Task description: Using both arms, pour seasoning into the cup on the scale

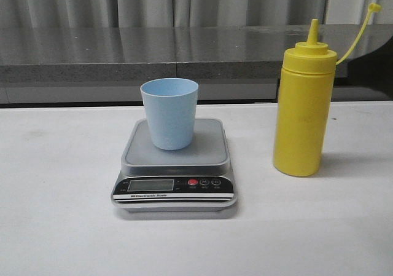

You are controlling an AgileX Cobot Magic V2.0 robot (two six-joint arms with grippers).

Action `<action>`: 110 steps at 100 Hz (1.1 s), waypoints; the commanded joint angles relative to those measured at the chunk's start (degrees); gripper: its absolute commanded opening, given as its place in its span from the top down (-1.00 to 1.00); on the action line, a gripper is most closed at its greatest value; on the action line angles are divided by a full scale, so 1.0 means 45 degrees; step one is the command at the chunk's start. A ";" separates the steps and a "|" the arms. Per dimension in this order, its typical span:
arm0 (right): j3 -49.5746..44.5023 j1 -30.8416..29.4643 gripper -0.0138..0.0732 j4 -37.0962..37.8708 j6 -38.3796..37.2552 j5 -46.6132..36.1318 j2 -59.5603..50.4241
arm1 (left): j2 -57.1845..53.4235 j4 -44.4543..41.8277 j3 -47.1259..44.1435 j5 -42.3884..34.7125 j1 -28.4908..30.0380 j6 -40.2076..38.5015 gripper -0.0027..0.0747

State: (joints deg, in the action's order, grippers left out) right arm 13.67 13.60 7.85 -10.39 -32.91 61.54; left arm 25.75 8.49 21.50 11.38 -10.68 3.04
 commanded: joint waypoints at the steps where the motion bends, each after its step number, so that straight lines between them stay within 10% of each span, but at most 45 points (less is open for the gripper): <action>1: 0.0261 -0.0003 -0.73 -0.0278 -0.0137 0.0376 -0.1512 | 0.0072 0.0079 0.0390 -0.1070 0.0049 -0.0096 0.98; 44: 0.2103 -0.0003 -0.73 -0.0529 -0.0225 1.0011 -0.6427 | 0.0072 0.0079 0.0390 -0.1070 0.0049 -0.0096 0.98; 78: 0.2454 -0.0003 -0.69 -0.0517 -0.0225 1.1741 -0.8239 | 0.0072 0.0079 0.0390 -0.1070 0.0049 -0.0096 0.98; 110: 0.2454 -0.0003 0.58 -0.0506 -0.0225 1.1742 -0.8526 | 0.0072 0.0079 0.0390 -0.1070 0.0049 -0.0096 0.98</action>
State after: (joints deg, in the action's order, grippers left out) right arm 22.57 13.60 5.29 -11.39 24.11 23.14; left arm 25.75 8.49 21.50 11.38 -10.68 3.04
